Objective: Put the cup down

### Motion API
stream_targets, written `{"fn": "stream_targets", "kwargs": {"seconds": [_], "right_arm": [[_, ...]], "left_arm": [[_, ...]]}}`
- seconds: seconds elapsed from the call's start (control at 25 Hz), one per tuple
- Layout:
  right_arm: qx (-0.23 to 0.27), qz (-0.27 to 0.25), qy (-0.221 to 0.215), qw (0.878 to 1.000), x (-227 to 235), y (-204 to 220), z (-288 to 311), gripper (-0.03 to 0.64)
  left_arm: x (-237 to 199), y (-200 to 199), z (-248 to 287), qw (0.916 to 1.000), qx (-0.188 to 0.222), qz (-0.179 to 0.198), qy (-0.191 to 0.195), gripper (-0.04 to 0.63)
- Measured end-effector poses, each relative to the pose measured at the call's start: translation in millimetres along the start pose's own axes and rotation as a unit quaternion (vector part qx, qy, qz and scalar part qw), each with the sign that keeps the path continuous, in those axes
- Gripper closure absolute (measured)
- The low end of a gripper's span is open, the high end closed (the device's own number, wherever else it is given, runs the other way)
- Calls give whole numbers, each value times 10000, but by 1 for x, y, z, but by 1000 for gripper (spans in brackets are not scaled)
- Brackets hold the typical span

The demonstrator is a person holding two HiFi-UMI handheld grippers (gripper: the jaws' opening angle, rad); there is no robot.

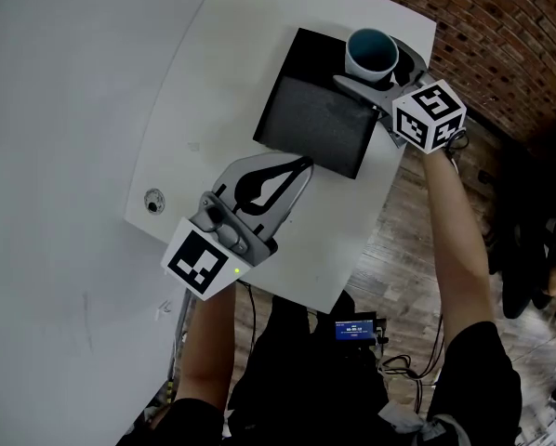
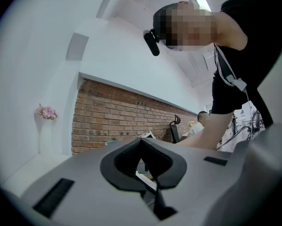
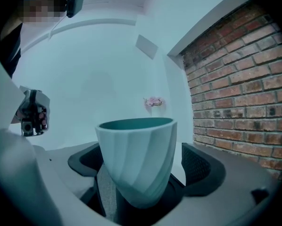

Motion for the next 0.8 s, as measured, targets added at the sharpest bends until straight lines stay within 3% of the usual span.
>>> {"fn": "stream_targets", "kwargs": {"seconds": [0.48, 0.8], "right_arm": [[271, 723, 336, 9965, 11, -8, -38, 123], [223, 852, 346, 9955, -22, -17, -62, 124]], "left_arm": [[4, -11, -3, 9996, 140, 31, -261, 588], [32, -19, -20, 9995, 223, 104, -214, 588]]}}
Point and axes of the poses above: the fingertips, and each gripper's own axes: z forward along the fingers, x to its right, y out of its underside, the point moved 8 cm from there along -z, backward along the fingers, and after that the axes turned 5 degrees about -z, right-handed, at the moved point
